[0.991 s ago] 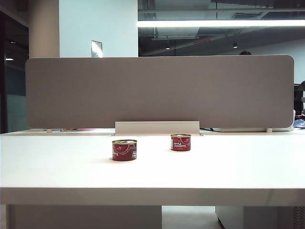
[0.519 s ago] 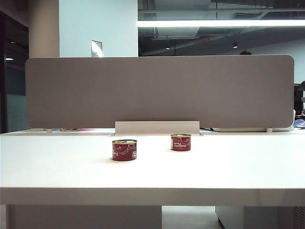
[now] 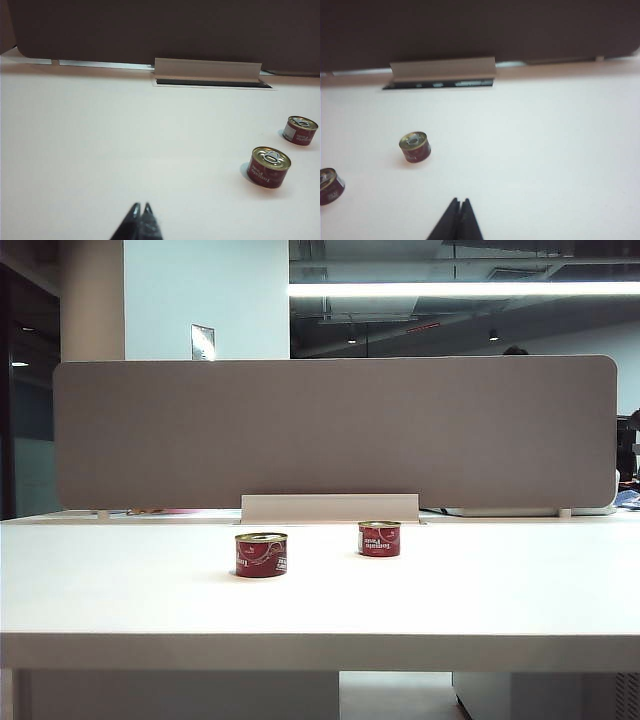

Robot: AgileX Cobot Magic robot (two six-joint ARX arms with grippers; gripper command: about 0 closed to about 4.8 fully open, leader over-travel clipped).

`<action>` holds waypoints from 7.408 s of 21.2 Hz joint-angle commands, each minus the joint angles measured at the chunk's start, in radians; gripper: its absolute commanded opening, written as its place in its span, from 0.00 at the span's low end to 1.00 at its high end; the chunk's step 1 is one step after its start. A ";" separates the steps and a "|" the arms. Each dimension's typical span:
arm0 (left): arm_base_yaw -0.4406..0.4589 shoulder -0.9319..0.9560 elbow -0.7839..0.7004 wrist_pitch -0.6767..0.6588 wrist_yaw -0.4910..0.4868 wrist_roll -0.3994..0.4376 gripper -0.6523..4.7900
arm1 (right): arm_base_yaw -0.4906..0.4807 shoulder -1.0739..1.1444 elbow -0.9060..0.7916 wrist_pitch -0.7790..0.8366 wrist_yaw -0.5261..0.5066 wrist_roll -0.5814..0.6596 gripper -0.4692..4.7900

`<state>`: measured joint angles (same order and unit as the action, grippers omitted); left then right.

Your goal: Stack a can of tomatoes on the right onto the can of tomatoes on the left.

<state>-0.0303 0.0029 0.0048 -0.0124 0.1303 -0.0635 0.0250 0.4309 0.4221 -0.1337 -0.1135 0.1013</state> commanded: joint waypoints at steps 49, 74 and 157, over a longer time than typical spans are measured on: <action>0.001 0.001 0.004 0.001 0.002 0.004 0.11 | 0.357 1.625 1.140 -0.213 0.076 -0.103 1.00; 0.001 0.001 0.005 0.014 0.004 0.004 0.11 | 0.354 1.732 1.166 -0.082 0.077 0.004 1.00; 0.001 0.001 0.005 0.014 0.004 0.004 0.11 | 0.596 1.667 1.210 -0.177 -0.044 -0.224 0.13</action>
<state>-0.0303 0.0025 0.0051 -0.0113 0.1303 -0.0635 0.6193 2.0987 1.6283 -0.3317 -0.1543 -0.1257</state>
